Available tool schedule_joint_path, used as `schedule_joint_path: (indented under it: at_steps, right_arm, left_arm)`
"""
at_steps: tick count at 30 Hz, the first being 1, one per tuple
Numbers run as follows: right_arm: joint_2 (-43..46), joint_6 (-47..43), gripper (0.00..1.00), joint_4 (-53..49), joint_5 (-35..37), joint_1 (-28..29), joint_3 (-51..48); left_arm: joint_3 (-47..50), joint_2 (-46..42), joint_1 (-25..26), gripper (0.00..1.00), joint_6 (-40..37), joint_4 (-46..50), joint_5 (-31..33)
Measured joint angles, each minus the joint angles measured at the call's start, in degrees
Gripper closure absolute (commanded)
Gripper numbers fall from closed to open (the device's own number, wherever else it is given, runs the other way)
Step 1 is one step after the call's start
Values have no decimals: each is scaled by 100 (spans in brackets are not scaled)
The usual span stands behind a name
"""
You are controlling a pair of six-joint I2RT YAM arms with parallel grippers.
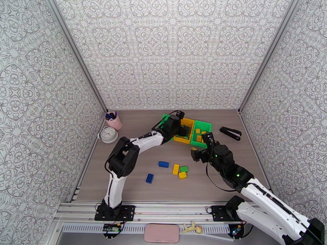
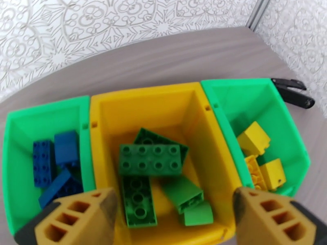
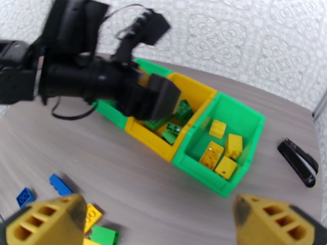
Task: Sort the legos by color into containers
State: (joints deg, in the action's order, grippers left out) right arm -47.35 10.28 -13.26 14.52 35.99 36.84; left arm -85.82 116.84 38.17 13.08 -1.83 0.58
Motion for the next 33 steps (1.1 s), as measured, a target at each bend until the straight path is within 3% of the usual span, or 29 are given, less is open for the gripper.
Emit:
schedule_joint_path:
  at_steps: [7, 10, 22, 27, 33]
  right_arm:
    - [-260, 610, 4, -90, 42, 0, 0]
    - [-343, 643, 4, -20, -199, 9, -9]
    - [-715, 7, 1, 831, -1292, 498, -96]
    - [-1001, -201, 0, 1126, -1613, 741, -57]
    - [-1294, -374, 0, 1307, -1805, 949, 66]
  left_arm:
    - [1609, -1956, 188, 0, 11, -225, 437]
    - [2319, -2765, 282, 0, 44, -101, 721]
    - [4271, -5139, 699, 0, 824, 1593, 1606]
    - [4822, -5772, 750, 0, 1261, 2371, 1646]
    - [4957, -5766, 793, 0, 1779, 3386, 1491]
